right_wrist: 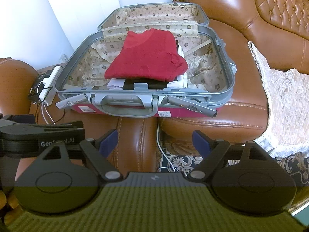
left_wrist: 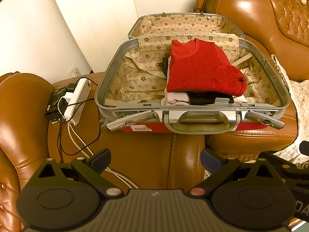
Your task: Organize soft objects
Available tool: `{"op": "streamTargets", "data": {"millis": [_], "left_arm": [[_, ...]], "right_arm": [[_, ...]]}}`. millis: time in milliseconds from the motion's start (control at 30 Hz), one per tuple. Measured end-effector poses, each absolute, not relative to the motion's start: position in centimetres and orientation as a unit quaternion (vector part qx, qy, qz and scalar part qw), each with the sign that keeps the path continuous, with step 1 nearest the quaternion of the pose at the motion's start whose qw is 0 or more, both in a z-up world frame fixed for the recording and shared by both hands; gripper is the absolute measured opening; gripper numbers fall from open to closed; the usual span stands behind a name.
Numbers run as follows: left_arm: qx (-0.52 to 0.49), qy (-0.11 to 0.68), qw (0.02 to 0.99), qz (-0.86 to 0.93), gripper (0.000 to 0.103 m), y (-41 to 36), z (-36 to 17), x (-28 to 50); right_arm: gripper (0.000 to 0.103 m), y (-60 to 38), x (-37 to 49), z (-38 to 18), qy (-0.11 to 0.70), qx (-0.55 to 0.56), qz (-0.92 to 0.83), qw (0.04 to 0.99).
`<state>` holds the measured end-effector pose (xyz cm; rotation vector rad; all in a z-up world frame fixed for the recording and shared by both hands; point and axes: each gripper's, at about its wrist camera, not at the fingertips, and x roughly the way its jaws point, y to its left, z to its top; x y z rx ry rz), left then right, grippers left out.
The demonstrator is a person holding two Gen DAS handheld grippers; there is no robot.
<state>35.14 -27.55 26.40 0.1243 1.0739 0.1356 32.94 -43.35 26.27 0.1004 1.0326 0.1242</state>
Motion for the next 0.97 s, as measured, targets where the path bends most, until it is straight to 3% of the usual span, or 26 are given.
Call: {"op": "streamTargets", "data": {"millis": [967], "left_arm": [[0.037, 0.517, 0.851, 0.083, 0.101, -27.5, 25.9, 35.6]], "right_arm": [[0.092, -43.3, 34.0, 25.9, 0.503, 0.035, 0.076, 0.860]]}}
